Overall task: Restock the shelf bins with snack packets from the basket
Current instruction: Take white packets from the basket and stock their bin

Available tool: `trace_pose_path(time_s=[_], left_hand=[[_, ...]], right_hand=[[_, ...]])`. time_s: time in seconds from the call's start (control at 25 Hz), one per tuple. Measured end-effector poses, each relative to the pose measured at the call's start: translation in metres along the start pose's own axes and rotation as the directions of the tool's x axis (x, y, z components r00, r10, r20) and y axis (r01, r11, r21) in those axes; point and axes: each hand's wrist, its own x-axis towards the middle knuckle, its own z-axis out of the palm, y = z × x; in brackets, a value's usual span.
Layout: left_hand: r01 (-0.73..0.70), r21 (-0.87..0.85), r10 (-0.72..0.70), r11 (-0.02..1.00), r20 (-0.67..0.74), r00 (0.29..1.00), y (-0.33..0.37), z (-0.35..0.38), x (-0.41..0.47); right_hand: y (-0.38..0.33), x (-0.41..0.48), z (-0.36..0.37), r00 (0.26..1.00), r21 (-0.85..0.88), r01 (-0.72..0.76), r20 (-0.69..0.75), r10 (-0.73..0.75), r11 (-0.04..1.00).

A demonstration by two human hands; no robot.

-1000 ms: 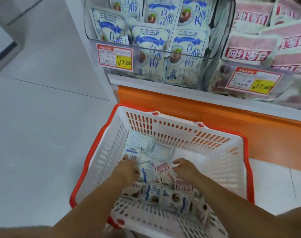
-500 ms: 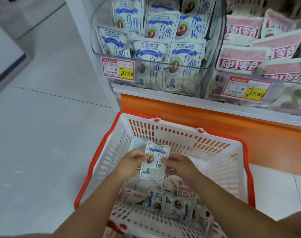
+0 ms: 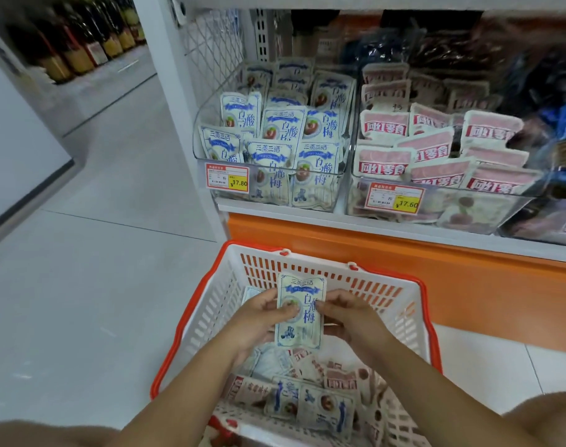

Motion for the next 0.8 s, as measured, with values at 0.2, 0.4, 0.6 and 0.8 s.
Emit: trace_pose_path(time_s=[0.2,0.4,0.6,0.8], left_hand=[[-0.2,0.14,0.192,0.97,0.07,0.979,0.051,0.006,-0.018],[-0.48,0.221,0.471,0.849,0.095,0.877,0.14,0.009,-0.016],[-0.436,0.82,0.838,0.371,-0.094,0.537,0.186,-0.025,0.015],[-0.182,0.983,0.879,-0.03,0.112,0.464,0.174,-0.046,0.046]], right_hand=[[-0.071,-0.034,0.01,0.982,-0.253,0.182,0.089,-0.164,0.95],[-0.185,-0.052,0.022,0.917,-0.462,0.384,0.086,-0.39,0.8],[-0.27,-0.03,0.027,0.664,-0.59,0.566,-0.088,-0.742,0.576],[-0.268,0.017,0.034,0.744,-0.959,0.236,0.074,-0.664,0.158]])
